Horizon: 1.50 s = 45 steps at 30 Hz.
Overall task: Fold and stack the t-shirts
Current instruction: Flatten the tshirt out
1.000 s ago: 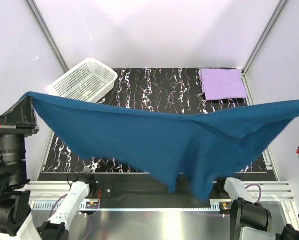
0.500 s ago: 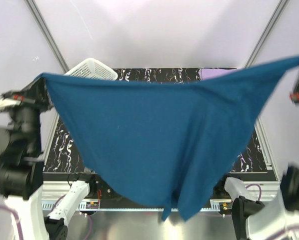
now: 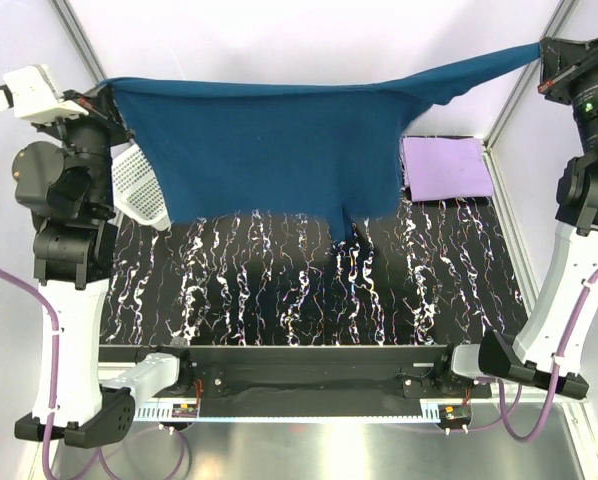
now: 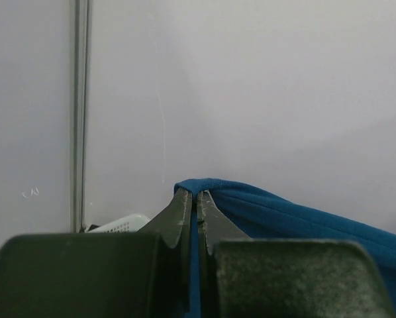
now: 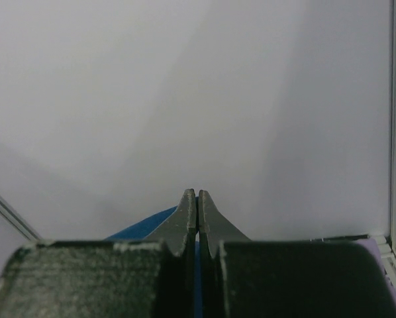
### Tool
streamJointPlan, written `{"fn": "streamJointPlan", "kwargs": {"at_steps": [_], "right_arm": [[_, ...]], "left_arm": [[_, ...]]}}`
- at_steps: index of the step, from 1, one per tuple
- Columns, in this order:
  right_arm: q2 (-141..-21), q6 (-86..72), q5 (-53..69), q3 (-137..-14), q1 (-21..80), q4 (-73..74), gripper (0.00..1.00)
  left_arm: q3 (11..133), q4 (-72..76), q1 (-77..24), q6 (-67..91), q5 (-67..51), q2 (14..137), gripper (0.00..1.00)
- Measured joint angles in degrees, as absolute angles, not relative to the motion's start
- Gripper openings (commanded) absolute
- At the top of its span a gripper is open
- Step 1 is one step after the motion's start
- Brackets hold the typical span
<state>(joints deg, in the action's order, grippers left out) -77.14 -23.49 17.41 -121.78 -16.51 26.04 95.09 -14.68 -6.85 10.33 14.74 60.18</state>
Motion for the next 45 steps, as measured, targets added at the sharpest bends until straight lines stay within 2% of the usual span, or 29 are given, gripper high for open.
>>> {"fn": "streamJointPlan", "kwargs": {"at_steps": [6, 20, 25, 28, 30, 33, 37, 43, 45], "right_arm": [[-73.1, -20.3, 17.5, -123.8, -16.5, 25.1, 0.0], [-53.1, -14.6, 11.1, -125.4, -15.9, 27.0, 0.0], [-53.3, -13.9, 8.6, -132.4, -14.4, 27.4, 0.0], [-54.6, -14.2, 8.7, -133.9, -14.2, 26.2, 0.0], [-54.6, -15.0, 9.2, -130.2, -14.2, 24.0, 0.0], [-54.3, -16.2, 10.6, -117.6, -14.0, 19.2, 0.0], [-55.9, -17.9, 12.7, -94.0, -13.9, 14.2, 0.0], [-66.3, -20.3, 15.4, -64.8, -13.8, 8.7, 0.0], [-70.1, -20.7, 16.3, -59.9, -13.8, 7.8, 0.0]], "left_arm": [[96.0, -14.0, -6.9, 9.2, 15.1, 56.5, 0.0], [99.1, -17.9, -6.8, 11.0, 16.8, 38.5, 0.0], [100.8, -17.6, -6.7, 11.7, 17.1, 36.7, 0.0], [97.8, -16.5, -6.7, 13.0, 17.2, 36.9, 0.0], [92.5, -15.1, -6.7, 14.3, 17.3, 37.0, 0.0], [82.5, -12.3, -6.7, 16.1, 17.5, 37.1, 0.0], [63.6, -10.9, -6.7, 19.8, 18.0, 40.2, 0.0], [44.0, -10.4, -6.8, 24.9, 19.2, 51.9, 0.0], [40.8, -9.9, -6.7, 26.2, 19.9, 56.3, 0.0]]}}
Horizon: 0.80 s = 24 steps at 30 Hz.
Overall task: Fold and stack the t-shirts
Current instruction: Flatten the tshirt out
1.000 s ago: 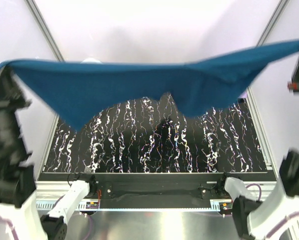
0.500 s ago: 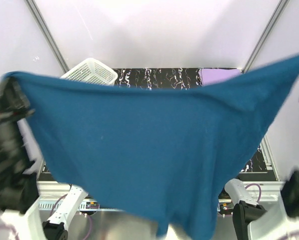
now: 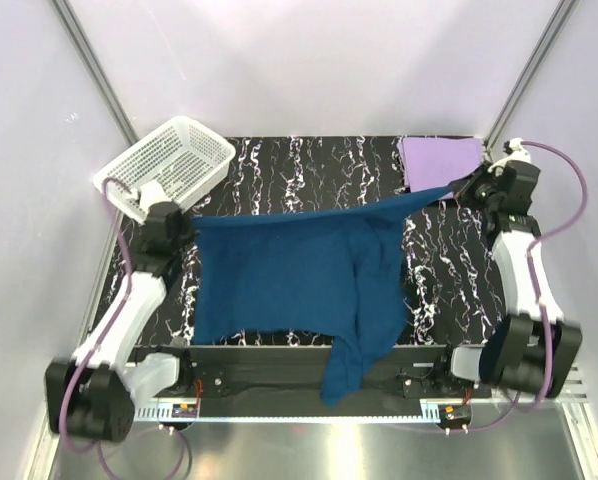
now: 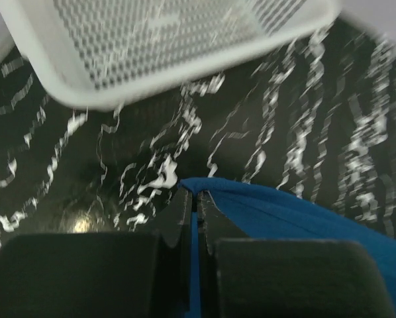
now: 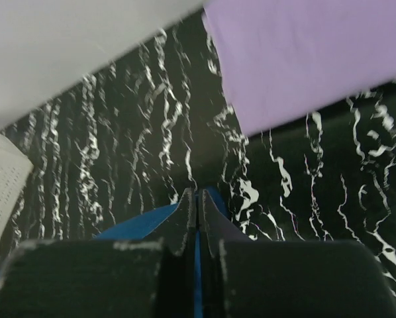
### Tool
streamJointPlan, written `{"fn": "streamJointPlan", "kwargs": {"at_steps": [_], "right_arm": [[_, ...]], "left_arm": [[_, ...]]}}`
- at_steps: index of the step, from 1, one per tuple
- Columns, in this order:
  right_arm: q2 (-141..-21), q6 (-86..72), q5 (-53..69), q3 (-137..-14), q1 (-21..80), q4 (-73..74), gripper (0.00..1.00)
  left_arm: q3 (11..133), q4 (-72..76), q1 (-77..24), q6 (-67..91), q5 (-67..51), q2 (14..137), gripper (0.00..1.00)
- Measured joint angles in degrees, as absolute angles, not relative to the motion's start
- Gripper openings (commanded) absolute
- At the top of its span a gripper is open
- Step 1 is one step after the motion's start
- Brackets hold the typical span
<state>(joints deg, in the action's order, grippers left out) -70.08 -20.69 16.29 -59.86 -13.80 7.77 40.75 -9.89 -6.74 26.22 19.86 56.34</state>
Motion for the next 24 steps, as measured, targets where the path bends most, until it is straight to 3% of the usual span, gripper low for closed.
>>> {"fn": "streamJointPlan", "kwargs": {"at_steps": [5, 12, 18, 24], "right_arm": [[-83.0, -20.9, 19.5, -60.5, -13.6, 3.9, 0.0], [-94.0, -21.3, 21.3, -74.2, -11.9, 2.8, 0.0], [-95.2, -21.0, 21.9, -87.1, -11.0, 5.8, 0.0], [-89.5, -20.3, 21.5, -92.6, -11.0, 11.6, 0.0]], "left_arm": [[41.4, -5.8, -6.1, 27.1, 19.9, 68.3, 0.0], [54.0, -4.7, -5.7, 25.2, 18.6, 77.4, 0.0], [63.3, -3.0, -5.6, 23.1, 17.2, 75.8, 0.0], [64.5, -4.9, -5.6, 21.3, 17.0, 65.4, 0.0]]}}
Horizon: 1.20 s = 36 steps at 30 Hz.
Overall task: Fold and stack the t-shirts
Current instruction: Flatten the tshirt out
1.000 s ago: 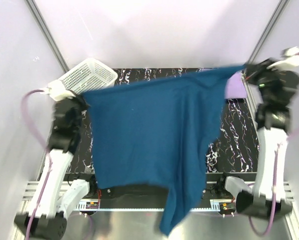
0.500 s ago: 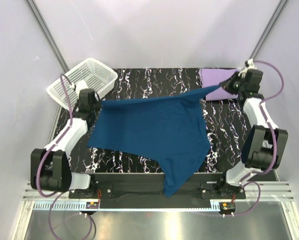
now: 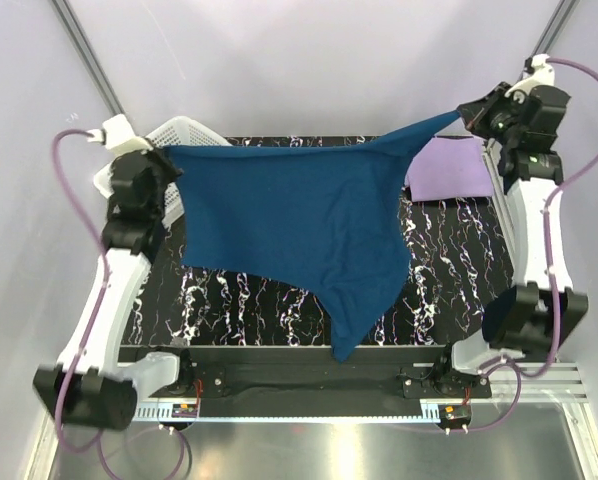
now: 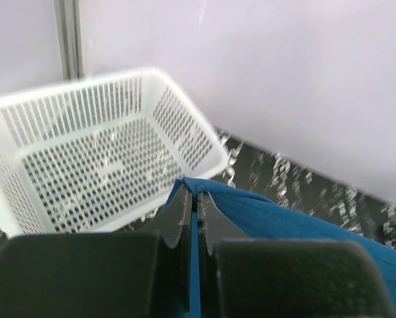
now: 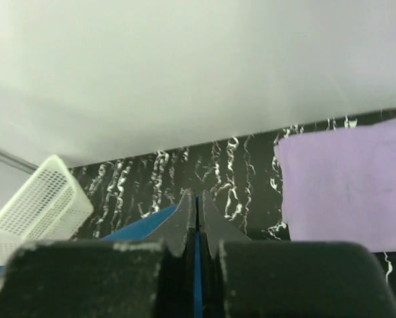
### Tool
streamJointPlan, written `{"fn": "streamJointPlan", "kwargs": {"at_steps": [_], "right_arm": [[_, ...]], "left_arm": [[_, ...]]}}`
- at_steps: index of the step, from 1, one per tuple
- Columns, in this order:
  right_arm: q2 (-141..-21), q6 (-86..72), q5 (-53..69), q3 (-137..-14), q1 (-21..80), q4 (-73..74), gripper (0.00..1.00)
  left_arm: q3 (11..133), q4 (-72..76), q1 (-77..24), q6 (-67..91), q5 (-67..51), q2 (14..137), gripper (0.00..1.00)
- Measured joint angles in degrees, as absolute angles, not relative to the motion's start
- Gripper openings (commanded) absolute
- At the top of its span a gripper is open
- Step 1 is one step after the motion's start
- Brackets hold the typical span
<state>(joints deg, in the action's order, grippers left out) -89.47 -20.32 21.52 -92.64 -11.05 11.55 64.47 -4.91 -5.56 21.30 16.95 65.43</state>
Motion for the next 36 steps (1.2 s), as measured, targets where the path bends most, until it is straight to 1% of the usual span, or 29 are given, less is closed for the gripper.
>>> {"fn": "streamJointPlan", "kwargs": {"at_steps": [3, 9, 16, 21, 25, 29, 33, 36], "right_arm": [[-84.3, -19.4, 21.5, -95.5, -11.0, 15.7, 0.0], [-73.6, -16.1, 20.0, -107.7, -11.0, 21.3, 0.0], [-62.5, -14.7, 18.5, -117.8, -11.0, 25.3, 0.0], [-56.4, -13.5, 16.6, -125.4, -11.0, 30.4, 0.0], [-52.3, -12.8, 15.1, -128.5, -11.0, 33.3, 0.0], [-50.0, -12.4, 14.4, -127.9, -11.0, 34.0, 0.0], [-51.4, -12.5, 14.5, -124.3, -11.0, 34.1, 0.0], [-55.9, -13.5, 14.7, -119.7, -11.0, 32.6, 0.0]], "left_arm": [[66.0, -6.8, -5.6, 20.2, 17.1, 58.6, 0.0], [74.0, -8.6, -5.4, 15.5, 18.1, 46.2, 0.0], [84.9, -10.8, -5.0, 11.6, 19.1, 36.5, 0.0], [89.3, -12.9, -4.9, 11.4, 19.1, 31.7, 0.0], [89.6, -14.6, -4.9, 11.4, 19.0, 28.8, 0.0], [87.2, -13.9, -4.9, 11.4, 19.1, 27.8, 0.0], [80.1, -12.9, -4.9, 11.6, 20.0, 29.2, 0.0], [74.7, -12.8, -5.0, 12.1, 21.8, 33.8, 0.0]]}}
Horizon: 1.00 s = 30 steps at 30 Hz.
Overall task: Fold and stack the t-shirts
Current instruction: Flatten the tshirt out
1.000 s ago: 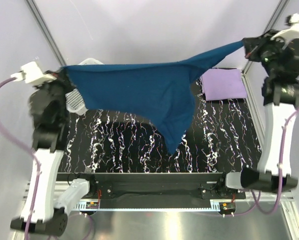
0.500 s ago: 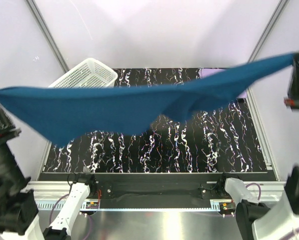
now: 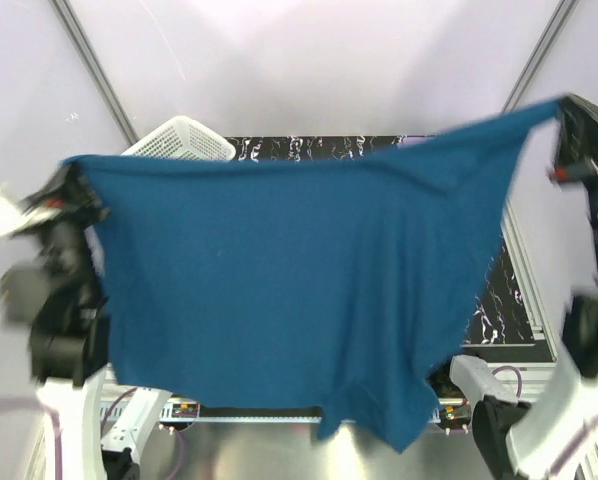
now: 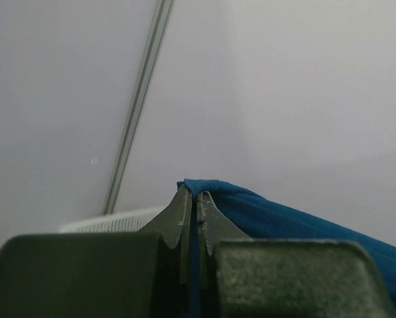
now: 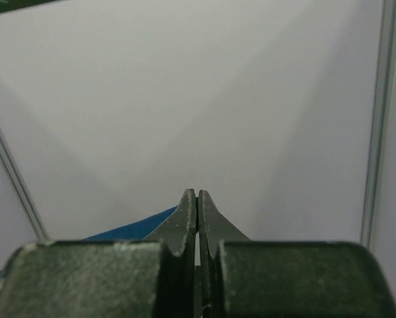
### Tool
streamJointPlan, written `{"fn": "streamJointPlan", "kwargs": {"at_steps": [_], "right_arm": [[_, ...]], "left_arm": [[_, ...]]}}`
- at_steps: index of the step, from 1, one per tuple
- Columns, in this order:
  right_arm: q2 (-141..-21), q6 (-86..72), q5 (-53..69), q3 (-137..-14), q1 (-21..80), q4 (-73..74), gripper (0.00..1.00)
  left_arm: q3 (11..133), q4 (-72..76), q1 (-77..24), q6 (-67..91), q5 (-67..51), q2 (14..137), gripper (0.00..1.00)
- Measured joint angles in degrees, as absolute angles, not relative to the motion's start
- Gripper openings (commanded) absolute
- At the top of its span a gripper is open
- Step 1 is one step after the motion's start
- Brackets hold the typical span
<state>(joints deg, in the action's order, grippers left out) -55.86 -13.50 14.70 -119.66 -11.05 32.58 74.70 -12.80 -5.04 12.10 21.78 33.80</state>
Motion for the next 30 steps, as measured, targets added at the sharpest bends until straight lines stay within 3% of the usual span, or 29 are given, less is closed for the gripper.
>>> {"fn": "streamJointPlan", "kwargs": {"at_steps": [11, 14, 22, 30], "right_arm": [[-81.4, -19.6, 19.5, -72.6, -10.9, 14.2, 0.0], [-86.4, -20.6, 21.2, -65.5, -10.8, 12.3, 0.0], [-101.0, -19.4, 25.2, -75.5, -9.4, 6.7, 0.0], [-109.7, -17.1, 26.5, -89.2, -8.6, 11.5, 0.0]], "left_arm": [[46.4, -13.2, -5.4, 22.5, 24.0, 56.6, 0.0], [41.7, -11.4, -5.2, 24.3, 24.1, 60.1, 0.0], [45.0, -6.3, -3.5, 25.7, 23.8, 76.8, 0.0], [50.9, -4.6, -3.5, 25.9, 21.3, 81.0, 0.0]]}}
